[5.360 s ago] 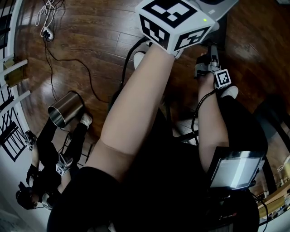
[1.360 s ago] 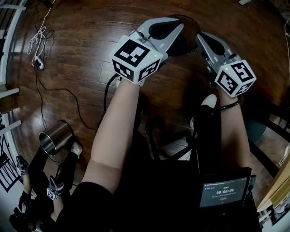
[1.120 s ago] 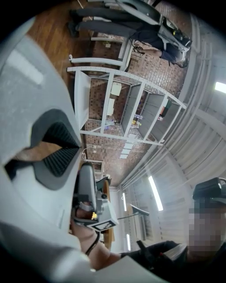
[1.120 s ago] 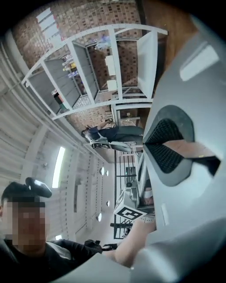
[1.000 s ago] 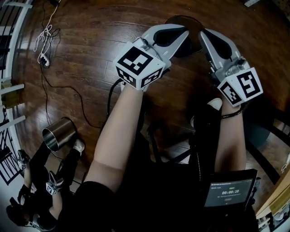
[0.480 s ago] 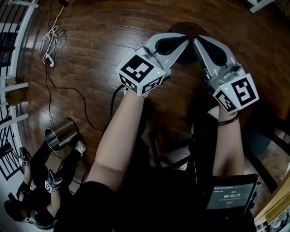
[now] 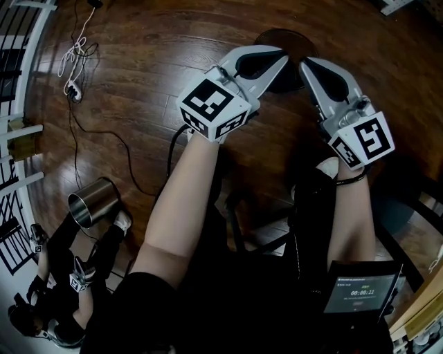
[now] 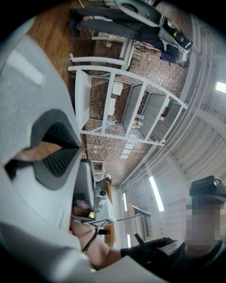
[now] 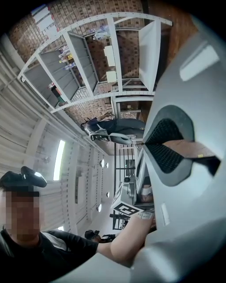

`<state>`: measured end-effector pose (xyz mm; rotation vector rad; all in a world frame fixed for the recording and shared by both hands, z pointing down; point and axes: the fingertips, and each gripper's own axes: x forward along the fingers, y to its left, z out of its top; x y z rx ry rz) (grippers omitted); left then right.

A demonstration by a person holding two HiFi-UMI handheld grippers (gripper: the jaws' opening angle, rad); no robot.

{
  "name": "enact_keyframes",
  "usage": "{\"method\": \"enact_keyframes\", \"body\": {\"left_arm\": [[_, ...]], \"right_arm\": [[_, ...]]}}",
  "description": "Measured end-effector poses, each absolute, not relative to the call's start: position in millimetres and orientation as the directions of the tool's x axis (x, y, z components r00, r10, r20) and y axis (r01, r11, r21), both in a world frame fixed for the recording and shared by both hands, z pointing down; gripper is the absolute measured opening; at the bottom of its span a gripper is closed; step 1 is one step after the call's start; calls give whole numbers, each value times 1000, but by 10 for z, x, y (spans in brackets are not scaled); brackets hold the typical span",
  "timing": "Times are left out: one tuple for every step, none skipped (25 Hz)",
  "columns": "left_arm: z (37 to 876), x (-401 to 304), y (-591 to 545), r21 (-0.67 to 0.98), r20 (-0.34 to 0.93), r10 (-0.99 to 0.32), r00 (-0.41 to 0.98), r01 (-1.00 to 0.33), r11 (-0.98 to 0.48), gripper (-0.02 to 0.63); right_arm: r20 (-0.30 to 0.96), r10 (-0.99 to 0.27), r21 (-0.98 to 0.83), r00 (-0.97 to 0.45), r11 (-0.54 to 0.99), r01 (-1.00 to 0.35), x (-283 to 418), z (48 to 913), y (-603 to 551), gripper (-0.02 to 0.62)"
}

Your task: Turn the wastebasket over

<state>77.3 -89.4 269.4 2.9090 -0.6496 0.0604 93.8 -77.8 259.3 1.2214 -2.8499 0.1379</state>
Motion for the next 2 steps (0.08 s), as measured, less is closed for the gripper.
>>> {"method": "enact_keyframes", "body": {"left_arm": [[2699,781,-888,146,74,-418,905,-424,-894,2],[2704,789,-882,146,75,-417,906,-423,-894,2]], "right_arm": [[72,-720,-69,-691,687,-723,936,2610,-774,9],[75,-719,-71,-691,688,-723,934,2627,-770,9]]}}
